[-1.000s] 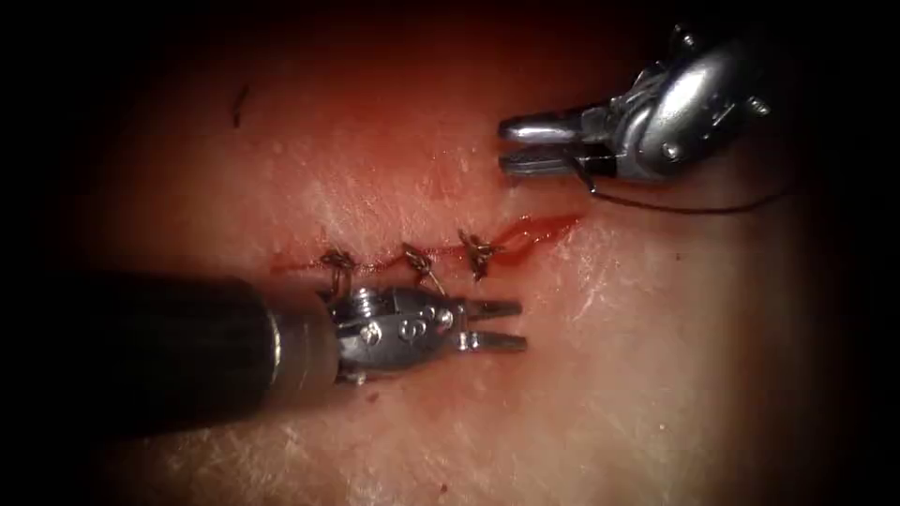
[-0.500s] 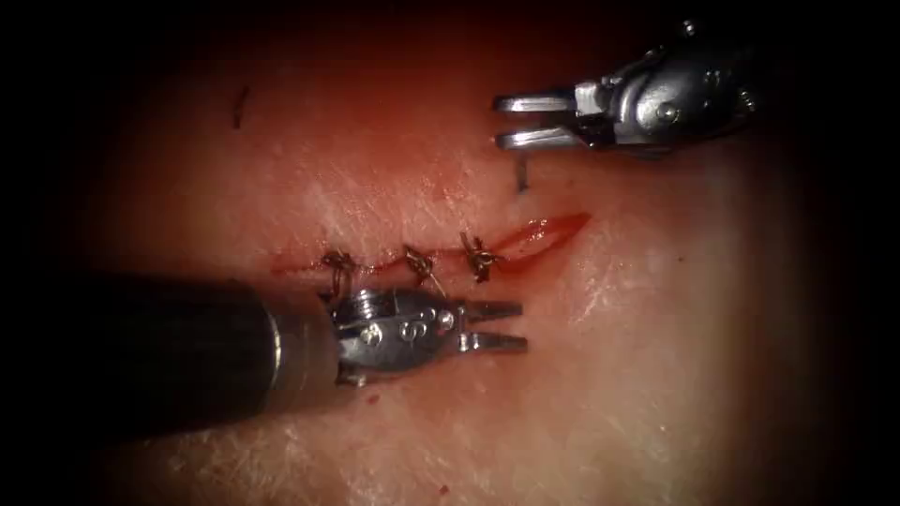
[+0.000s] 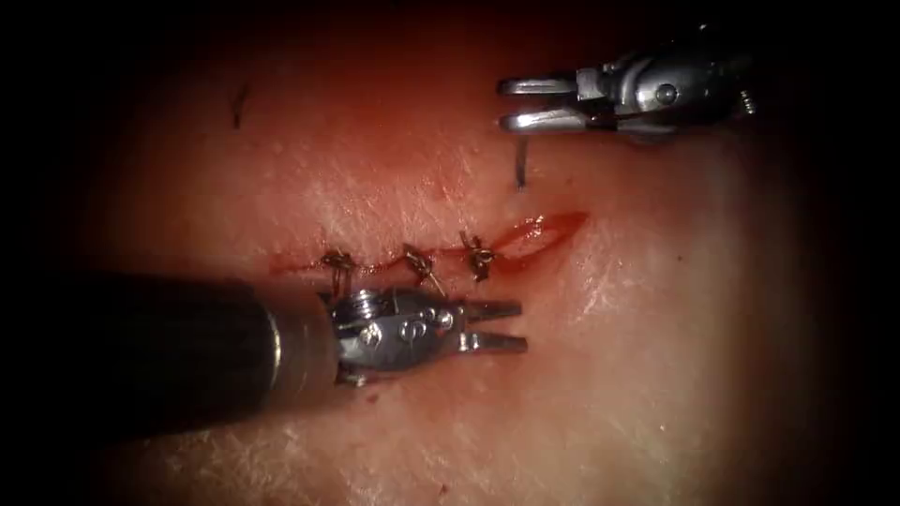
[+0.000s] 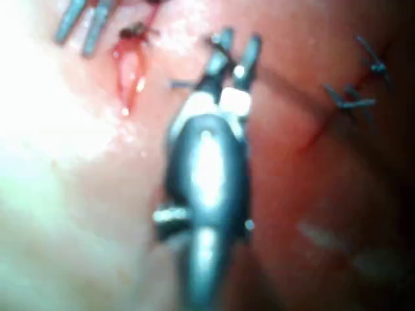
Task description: Wound Closure
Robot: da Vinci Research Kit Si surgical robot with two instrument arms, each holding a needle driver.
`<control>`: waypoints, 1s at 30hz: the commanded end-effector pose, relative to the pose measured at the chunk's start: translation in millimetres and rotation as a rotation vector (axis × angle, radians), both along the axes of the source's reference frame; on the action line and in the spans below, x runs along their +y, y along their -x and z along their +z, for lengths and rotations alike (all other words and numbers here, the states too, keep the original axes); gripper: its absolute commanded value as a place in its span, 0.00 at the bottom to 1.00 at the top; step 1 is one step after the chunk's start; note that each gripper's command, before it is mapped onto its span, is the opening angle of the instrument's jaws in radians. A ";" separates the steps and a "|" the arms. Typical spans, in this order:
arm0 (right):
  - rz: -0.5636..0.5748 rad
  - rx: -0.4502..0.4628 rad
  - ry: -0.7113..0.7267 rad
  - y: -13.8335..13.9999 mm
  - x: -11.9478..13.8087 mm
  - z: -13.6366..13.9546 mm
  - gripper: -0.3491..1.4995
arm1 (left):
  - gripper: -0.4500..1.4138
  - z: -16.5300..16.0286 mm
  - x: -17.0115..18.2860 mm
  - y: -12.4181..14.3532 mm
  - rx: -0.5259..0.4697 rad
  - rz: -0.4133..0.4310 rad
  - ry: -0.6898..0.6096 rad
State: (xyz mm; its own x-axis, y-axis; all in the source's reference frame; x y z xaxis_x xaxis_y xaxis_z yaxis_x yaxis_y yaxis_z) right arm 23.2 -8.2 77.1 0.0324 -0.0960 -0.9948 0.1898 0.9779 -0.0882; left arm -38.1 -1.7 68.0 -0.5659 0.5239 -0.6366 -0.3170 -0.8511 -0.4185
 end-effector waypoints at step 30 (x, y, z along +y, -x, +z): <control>0.041 -0.168 -0.431 -1.5 -0.7 1.8 0.00 | 0.32 0.6 -0.3 0.5 -0.002 0.009 0.008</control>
State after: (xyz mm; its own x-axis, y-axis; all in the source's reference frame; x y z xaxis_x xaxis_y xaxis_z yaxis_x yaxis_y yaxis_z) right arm 23.8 -8.5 78.4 0.1967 0.3352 -0.9214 0.1236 0.9238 0.3625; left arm -38.0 -1.7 68.1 -0.5698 0.5134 -0.6417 -0.3098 -0.8574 -0.4109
